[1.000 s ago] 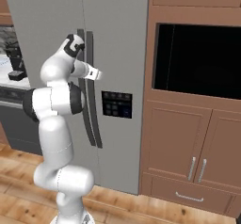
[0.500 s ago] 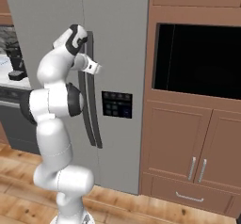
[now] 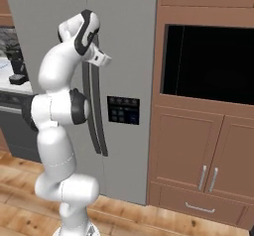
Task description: The ice cube tray has been filled with water. Take the tray and place it in the freezer to make ice. Close the freezer door after placing the tray.
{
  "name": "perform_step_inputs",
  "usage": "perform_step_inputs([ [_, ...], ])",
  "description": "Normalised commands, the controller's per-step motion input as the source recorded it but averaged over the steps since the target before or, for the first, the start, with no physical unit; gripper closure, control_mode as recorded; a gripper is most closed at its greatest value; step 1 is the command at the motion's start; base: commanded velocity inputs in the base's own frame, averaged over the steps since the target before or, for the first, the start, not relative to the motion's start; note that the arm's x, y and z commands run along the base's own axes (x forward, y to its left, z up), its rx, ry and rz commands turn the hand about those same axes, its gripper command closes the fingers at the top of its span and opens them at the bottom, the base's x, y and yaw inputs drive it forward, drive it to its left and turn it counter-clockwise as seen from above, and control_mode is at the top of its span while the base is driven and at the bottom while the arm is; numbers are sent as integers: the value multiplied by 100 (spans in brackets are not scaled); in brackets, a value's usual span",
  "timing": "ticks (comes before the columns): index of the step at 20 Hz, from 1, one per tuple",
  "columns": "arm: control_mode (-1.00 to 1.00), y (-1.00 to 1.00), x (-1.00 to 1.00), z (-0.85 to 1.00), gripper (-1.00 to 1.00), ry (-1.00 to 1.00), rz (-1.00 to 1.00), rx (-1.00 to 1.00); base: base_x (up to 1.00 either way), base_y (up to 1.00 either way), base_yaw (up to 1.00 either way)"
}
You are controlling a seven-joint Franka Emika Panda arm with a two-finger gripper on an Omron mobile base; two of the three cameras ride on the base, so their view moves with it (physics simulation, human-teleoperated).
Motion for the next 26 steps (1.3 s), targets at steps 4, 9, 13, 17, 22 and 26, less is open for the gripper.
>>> perform_step_inputs([
  [4,-100,-40,11,79,-100,-6,-11,2,0,0,0],
  [9,-100,-29,82,18,-100,1,-16,0,0,0,0],
  [13,-100,-6,100,0,-100,14,-18,0,0,0,0],
  [17,-100,0,100,0,-100,23,-19,0,0,0,0],
  [22,-100,0,80,0,-100,20,-16,0,0,0,0],
  [26,-100,-1,21,4,-100,14,-12,0,0,0,0],
])
